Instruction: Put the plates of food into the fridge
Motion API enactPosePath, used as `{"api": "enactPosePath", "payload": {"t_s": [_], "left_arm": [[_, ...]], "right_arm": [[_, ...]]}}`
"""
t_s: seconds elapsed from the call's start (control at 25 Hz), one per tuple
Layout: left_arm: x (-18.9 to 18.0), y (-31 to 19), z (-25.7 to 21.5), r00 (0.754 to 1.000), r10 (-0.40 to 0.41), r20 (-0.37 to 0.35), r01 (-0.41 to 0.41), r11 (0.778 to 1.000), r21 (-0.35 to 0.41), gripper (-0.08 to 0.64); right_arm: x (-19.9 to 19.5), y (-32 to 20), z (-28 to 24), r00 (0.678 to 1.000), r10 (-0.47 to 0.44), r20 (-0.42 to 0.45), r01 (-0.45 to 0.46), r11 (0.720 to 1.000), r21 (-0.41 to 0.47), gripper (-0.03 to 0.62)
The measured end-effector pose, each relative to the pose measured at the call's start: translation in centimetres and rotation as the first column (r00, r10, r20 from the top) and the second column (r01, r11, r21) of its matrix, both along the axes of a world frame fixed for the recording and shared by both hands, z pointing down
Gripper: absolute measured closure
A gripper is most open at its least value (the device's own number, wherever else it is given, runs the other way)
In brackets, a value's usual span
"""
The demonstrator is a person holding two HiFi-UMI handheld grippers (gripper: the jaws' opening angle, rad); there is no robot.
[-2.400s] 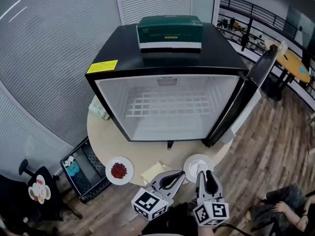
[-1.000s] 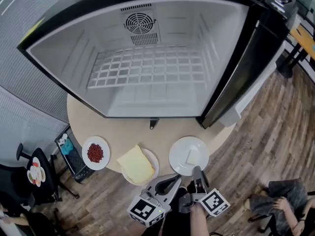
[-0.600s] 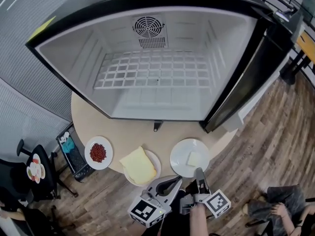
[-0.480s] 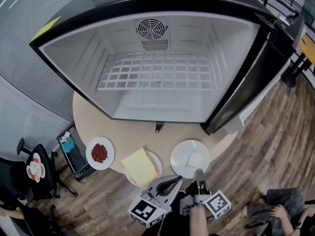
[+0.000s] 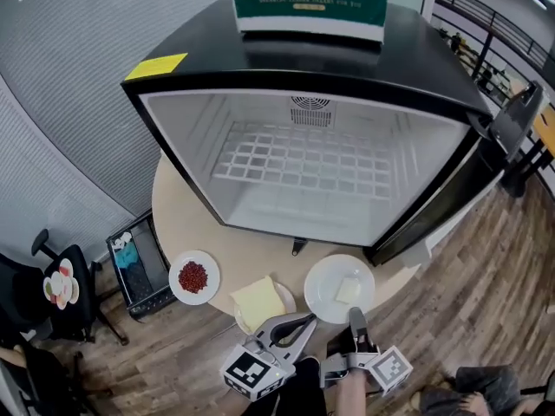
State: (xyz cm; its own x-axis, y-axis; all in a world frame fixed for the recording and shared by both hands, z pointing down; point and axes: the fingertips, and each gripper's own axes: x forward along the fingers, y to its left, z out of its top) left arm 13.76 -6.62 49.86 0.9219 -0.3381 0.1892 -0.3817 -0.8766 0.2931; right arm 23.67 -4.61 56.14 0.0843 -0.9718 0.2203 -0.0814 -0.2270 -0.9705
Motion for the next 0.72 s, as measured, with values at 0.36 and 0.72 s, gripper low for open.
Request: {"api": "enactPosePath", "payload": {"t_s": [0.36,0.72], "left_arm": [[-2.7,-3.3,-5.6,0.997,-0.068,-0.031,0.070,0.995,0.070,0.555],[-5.7,-7.8,-11.5,0.987,-0.130,-0.099,0.142,0.982,0.123,0.555]], "right_arm": [[-1.3,-3.1,-7.9,0.998,-0.043,0.051,0.039,0.996,0.081,0.575],[-3.7,-8.7,-13.8,0.980,-0.188,0.060,0.181,0.977,0.115,0.575]]}}
